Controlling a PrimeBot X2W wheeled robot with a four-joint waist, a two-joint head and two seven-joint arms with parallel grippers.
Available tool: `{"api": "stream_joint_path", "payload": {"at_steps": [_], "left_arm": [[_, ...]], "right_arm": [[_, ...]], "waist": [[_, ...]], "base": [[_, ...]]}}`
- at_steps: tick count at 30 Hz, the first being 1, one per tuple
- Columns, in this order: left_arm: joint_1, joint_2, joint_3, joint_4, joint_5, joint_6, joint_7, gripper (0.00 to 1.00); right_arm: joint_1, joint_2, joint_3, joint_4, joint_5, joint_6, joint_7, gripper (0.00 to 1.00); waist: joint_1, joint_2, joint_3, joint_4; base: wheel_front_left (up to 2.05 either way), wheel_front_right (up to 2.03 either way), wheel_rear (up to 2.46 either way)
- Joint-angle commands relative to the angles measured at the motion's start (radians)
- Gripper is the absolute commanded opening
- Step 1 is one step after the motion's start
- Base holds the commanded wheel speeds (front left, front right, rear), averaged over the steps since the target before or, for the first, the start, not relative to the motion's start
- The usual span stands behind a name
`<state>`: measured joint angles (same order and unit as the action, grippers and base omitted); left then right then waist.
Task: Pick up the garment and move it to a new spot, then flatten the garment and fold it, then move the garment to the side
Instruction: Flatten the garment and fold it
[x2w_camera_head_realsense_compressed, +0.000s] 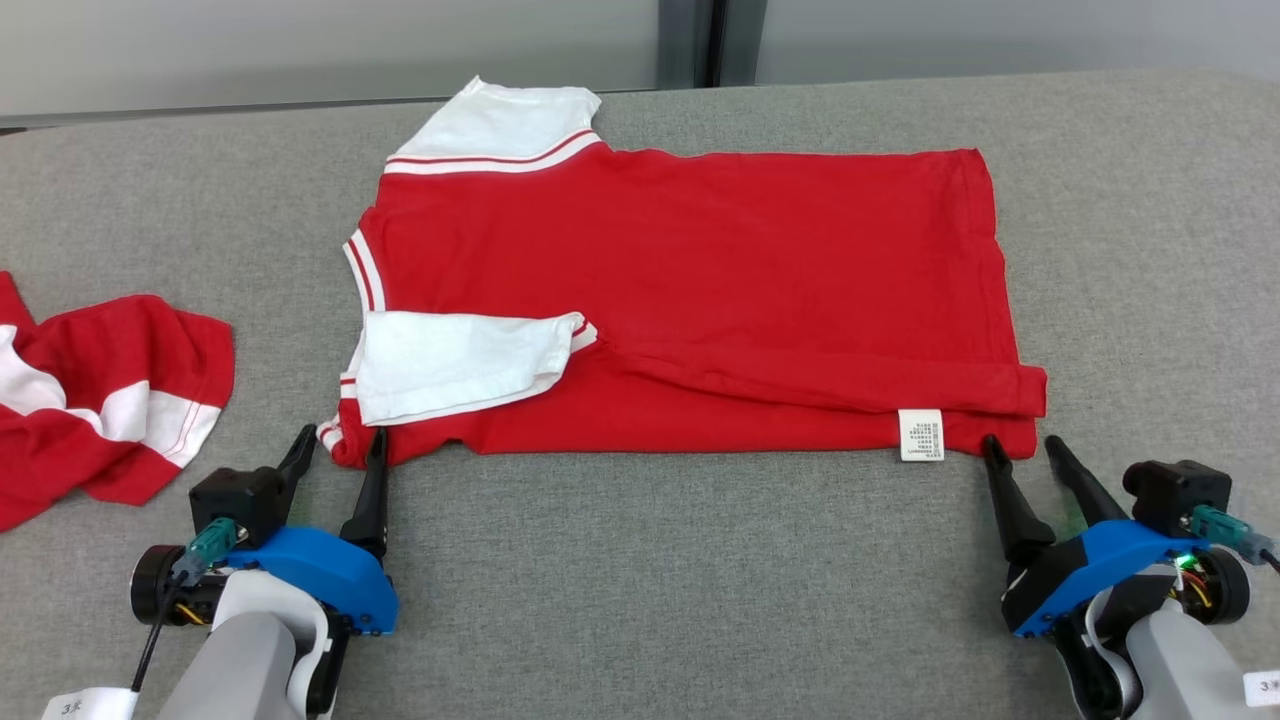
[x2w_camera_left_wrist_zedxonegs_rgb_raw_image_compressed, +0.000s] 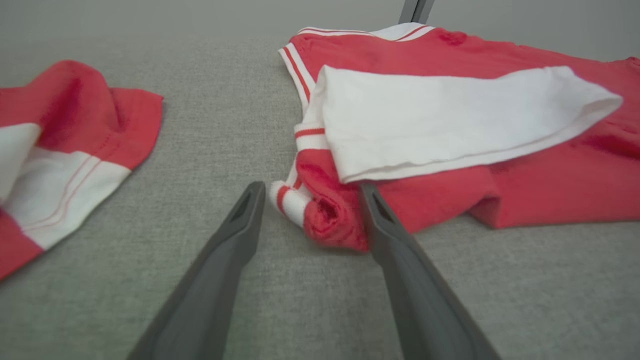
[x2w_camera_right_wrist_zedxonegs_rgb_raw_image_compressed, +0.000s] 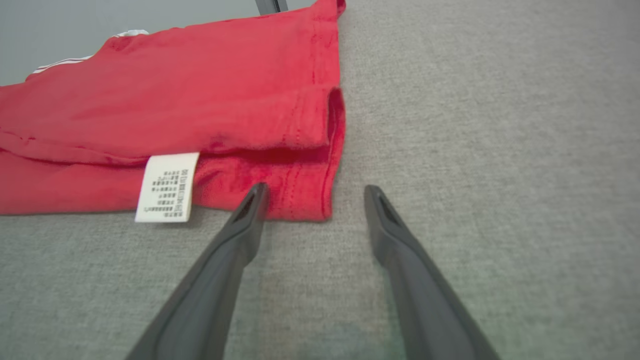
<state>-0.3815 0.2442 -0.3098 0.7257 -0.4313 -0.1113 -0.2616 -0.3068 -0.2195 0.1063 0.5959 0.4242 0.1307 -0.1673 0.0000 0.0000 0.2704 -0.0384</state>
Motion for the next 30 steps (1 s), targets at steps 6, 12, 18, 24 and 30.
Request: {"api": "stream_joint_path", "payload": {"at_steps": [6, 12, 18, 24, 30], "left_arm": [[-0.056, -0.008, -0.021, 0.077, -0.010, -0.012, -0.004, 0.09], [-0.028, -0.013, -0.006, 0.059, -0.017, -0.017, -0.004, 0.00], [0.081, -0.029, 0.039, -0.047, -0.002, -0.010, -0.005, 0.00], [0.242, -0.041, 0.072, -0.186, 0.021, 0.023, -0.005, 0.00], [0.359, -0.046, 0.078, -0.287, 0.021, 0.060, -0.005, 0.00]], "right_arm": [[-0.054, 0.019, 0.036, 0.057, -0.002, 0.000, -0.019, 0.00], [-0.050, 0.012, 0.054, 0.089, 0.024, 0.000, -0.056, 0.00], [0.041, -0.005, 0.039, 0.035, 0.054, 0.000, -0.076, 0.00], [0.181, -0.026, -0.006, -0.096, 0.057, 0.000, -0.047, 0.00], [0.311, 0.000, -0.073, -0.240, 0.030, 0.000, 0.043, 0.00]], "waist": [[0.0000, 0.0000, 0.005, -0.004], [0.0000, 0.0000, -0.033, 0.003], [0.0000, 0.0000, -0.099, 0.017], [0.0000, 0.0000, -0.143, 0.029], [0.0000, 0.0000, -0.152, 0.042]], "base": [[0.00, 0.00, 0.00], [0.00, 0.00, 0.00], [0.00, 0.00, 0.00], [0.00, 0.00, 0.00], [0.00, 0.00, 0.00]]}}
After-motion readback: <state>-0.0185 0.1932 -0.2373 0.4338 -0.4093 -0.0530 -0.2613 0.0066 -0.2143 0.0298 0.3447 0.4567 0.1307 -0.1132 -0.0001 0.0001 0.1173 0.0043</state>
